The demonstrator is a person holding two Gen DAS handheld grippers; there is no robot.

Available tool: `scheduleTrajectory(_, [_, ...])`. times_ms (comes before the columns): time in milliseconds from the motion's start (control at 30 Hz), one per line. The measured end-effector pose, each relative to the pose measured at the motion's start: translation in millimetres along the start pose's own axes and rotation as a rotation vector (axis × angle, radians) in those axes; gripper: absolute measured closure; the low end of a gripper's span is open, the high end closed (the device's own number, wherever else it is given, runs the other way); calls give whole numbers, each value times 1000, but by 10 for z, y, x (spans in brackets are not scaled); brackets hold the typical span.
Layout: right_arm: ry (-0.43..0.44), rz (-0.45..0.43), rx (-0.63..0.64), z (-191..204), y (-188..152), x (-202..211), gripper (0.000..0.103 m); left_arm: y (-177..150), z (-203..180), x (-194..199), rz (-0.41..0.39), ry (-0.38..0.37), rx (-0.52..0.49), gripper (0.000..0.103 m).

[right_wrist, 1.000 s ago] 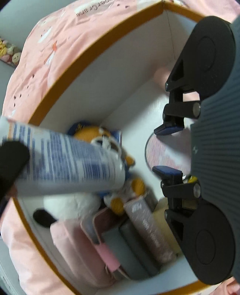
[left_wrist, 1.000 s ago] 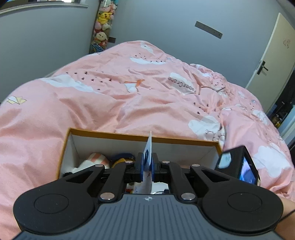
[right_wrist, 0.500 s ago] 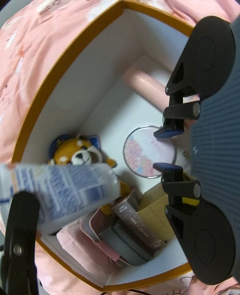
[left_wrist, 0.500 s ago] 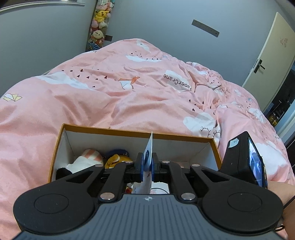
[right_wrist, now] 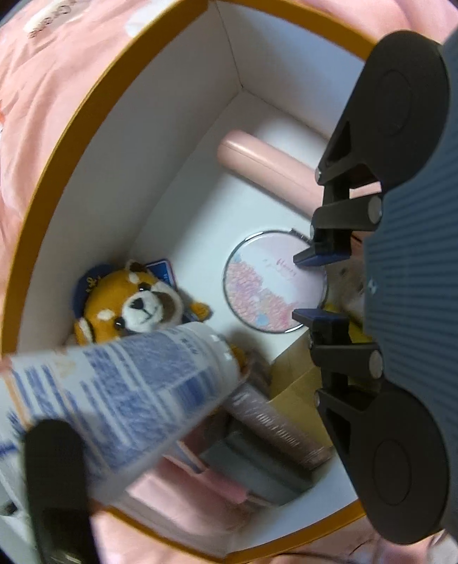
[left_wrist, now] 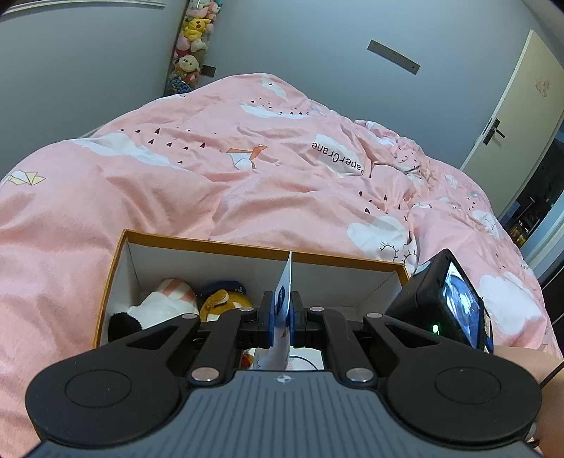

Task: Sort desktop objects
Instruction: 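Lower the mirror into the box with the right tool while the left tool lowers the tube, then open both tools to release the tube and mirror inside the box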

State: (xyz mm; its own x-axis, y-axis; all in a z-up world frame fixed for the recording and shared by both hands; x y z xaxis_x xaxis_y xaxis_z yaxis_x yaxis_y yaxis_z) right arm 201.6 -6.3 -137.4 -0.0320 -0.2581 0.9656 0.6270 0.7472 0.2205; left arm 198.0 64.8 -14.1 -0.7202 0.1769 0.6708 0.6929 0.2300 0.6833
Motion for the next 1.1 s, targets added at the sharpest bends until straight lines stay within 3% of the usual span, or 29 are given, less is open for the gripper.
scheduleTrajectory(233, [55, -56, -85, -40, 76, 19, 81, -4, 53, 9, 1, 5, 13, 95])
scheduleTrajectory(467, [-11, -152, -49, -72, 172, 87, 81, -18, 42, 41, 7, -20, 34, 95])
scheduleTrajectory(633, [-90, -264, -43, -228, 138, 575, 81, -93, -56, 5, 21, -55, 54, 95])
scheduleTrajectory(767, [-143, -360, -52, -320, -150, 953, 80, -192, -235, -86, 45, -93, 52, 95])
scheduleTrajectory(933, [-149, -417, -115, -314, -573, 975, 80, -345, -444, -225, 60, -47, -32, 95])
scheduleTrajectory(1100, [-115, -463, -187, -384, -580, 1158, 80, -441, -577, -293, 84, -96, -6, 95])
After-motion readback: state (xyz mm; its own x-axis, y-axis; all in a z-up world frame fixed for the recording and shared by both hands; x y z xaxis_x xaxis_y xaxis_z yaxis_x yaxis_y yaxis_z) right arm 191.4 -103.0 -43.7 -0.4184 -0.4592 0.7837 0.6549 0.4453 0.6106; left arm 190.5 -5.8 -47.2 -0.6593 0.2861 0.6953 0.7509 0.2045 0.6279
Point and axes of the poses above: each gripper's, at about its wrist camera, not at the fingertips, and x roughly against the way its jaws point, z to its left, y to its top, the point moved 10 cm from there along -x, roughly the way its jaws point, and after that the axes turned 2 degrees about y, right-handed, at the moved point
